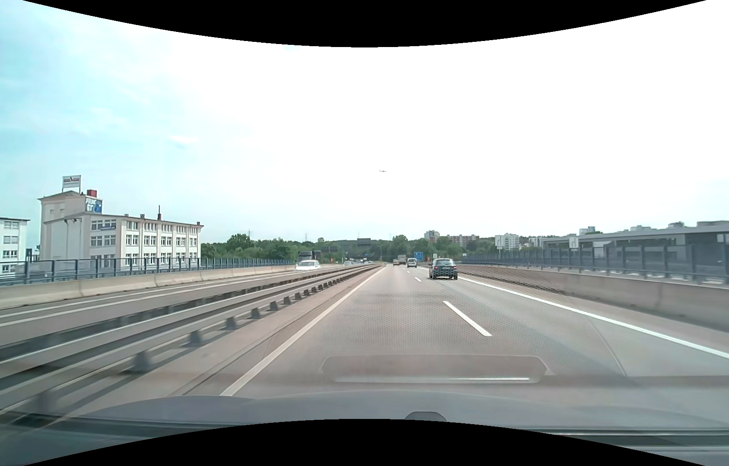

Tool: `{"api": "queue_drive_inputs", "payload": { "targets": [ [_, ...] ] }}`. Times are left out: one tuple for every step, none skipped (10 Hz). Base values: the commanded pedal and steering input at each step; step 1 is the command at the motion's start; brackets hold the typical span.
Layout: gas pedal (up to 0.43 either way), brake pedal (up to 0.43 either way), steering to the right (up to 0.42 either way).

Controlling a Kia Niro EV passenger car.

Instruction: Follow the waypoints while adhering to traffic rules and regulations

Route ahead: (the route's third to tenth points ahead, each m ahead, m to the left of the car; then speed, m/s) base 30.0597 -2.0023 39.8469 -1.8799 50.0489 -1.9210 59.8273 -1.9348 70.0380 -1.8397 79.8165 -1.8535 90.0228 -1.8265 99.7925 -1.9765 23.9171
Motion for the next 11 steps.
{"api": "queue_drive_inputs", "payload": {
  "targets": [
    [0.079, 0.000, -0.002],
    [0.079, 0.000, -0.001],
    [0.087, 0.000, -0.001],
    [0.087, 0.000, -0.001],
    [0.087, 0.000, -0.001],
    [0.087, 0.000, -0.001],
    [0.087, 0.000, -0.001],
    [0.098, 0.000, -0.001],
    [0.098, 0.000, -0.002],
    [0.098, 0.000, -0.002],
    [0.110, 0.000, -0.002]
  ]
}}
